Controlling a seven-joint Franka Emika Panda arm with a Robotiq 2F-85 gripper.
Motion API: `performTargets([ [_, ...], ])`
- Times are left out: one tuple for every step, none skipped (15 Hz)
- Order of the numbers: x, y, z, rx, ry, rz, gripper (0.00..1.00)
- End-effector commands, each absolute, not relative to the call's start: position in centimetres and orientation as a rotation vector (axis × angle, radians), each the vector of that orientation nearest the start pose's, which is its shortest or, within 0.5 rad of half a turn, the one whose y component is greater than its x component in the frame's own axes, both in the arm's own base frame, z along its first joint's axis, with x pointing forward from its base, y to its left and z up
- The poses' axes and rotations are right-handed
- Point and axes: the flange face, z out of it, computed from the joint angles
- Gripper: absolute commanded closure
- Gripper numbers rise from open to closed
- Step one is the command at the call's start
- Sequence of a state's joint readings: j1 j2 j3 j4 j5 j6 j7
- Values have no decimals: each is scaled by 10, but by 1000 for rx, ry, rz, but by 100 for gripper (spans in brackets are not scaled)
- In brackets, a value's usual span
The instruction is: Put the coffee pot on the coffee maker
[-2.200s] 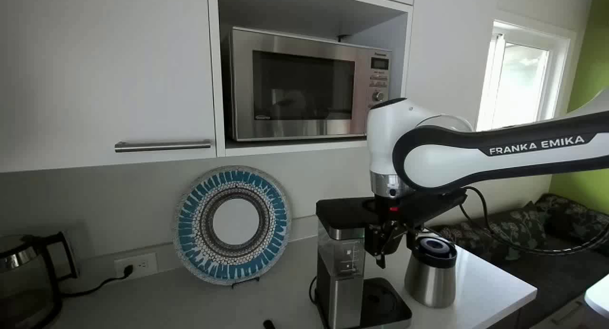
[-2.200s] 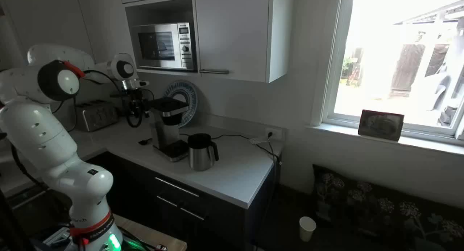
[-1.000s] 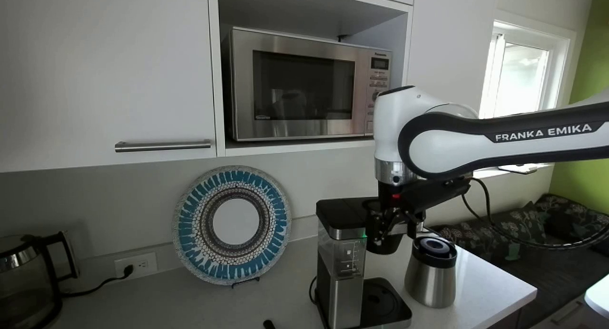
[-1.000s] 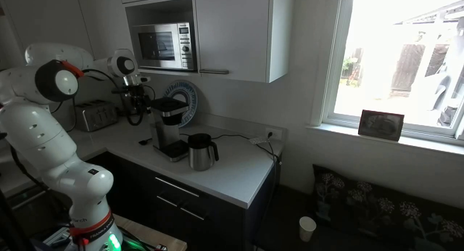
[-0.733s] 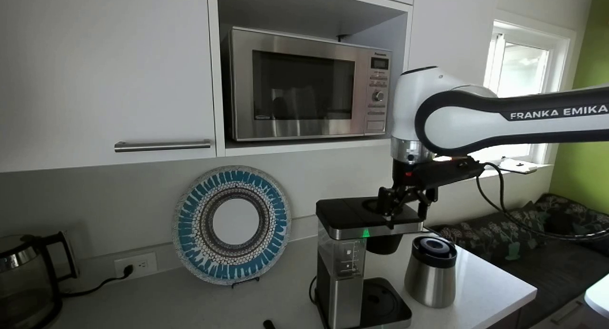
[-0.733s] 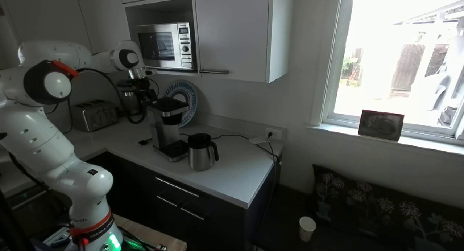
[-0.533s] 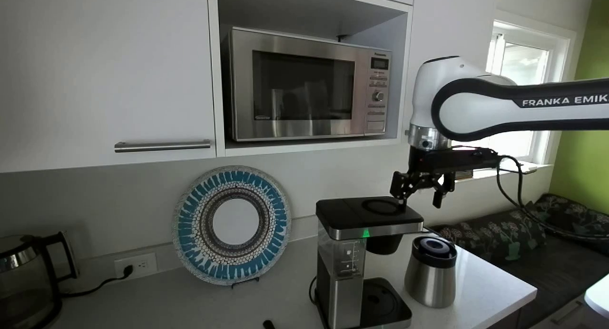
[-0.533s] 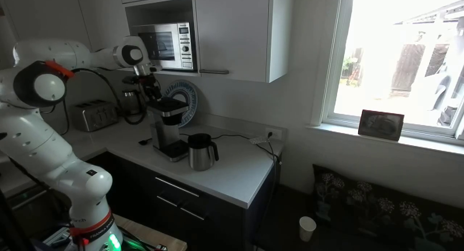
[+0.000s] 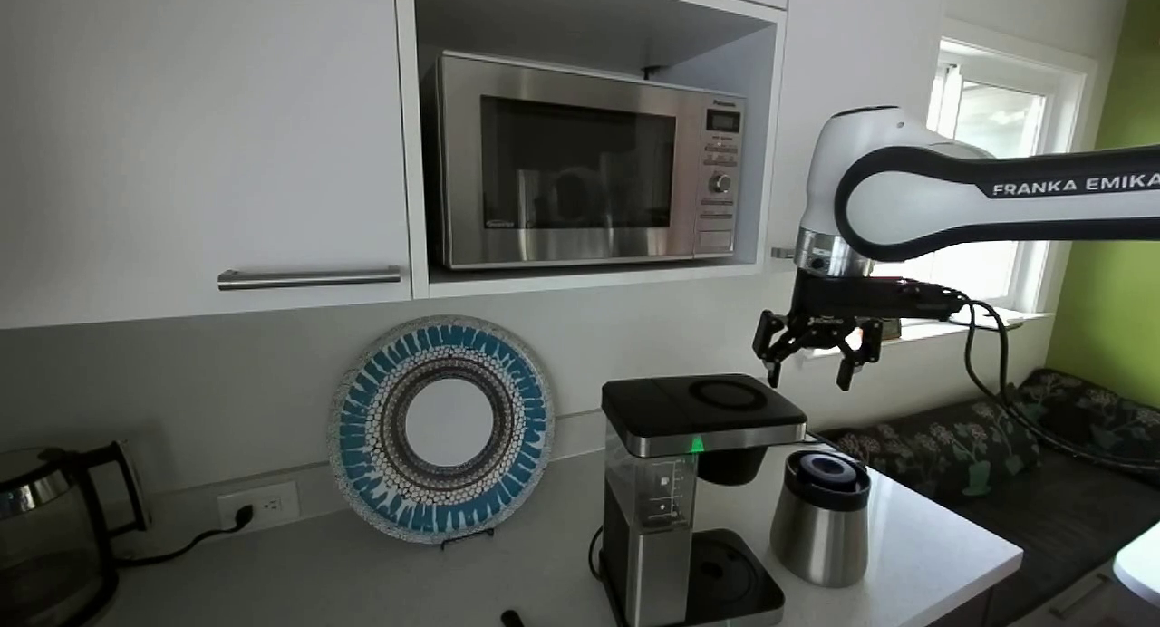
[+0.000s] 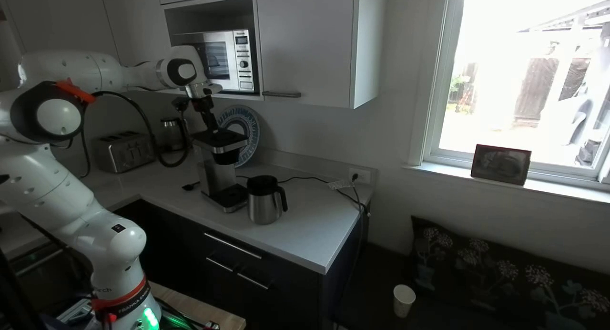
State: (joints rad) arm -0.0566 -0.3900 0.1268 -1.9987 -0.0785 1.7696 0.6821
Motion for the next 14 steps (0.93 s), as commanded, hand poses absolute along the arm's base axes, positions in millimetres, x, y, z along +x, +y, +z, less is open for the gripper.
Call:
performTargets([
  [453, 26, 634, -3023, 1018, -301, 0],
  [459, 14, 635, -2976, 1116, -295, 0],
  [465, -5, 638, -2939, 1233, -288, 0],
  [467, -22, 641, -2904, 1307, -304, 0],
  [469, -41, 645, -2871, 1390, -295, 0],
  [470, -59, 646, -2833, 1471, -296, 0],
  [471, -80, 646, -2803, 1552, -285, 0],
  [472, -100, 646, -2765, 1628, -281, 0],
  [472, -118, 644, -2730, 1703, -255, 0],
  [472, -134, 645, -2701, 1776, -227, 0],
  [469, -150, 639, -2669, 1840, -177, 0],
  [466, -163, 634, -2635, 1899, -122, 0],
  [460, -173, 632, -2603, 1946, -50, 0],
  [456, -184, 625, -2572, 1985, 28, 0],
])
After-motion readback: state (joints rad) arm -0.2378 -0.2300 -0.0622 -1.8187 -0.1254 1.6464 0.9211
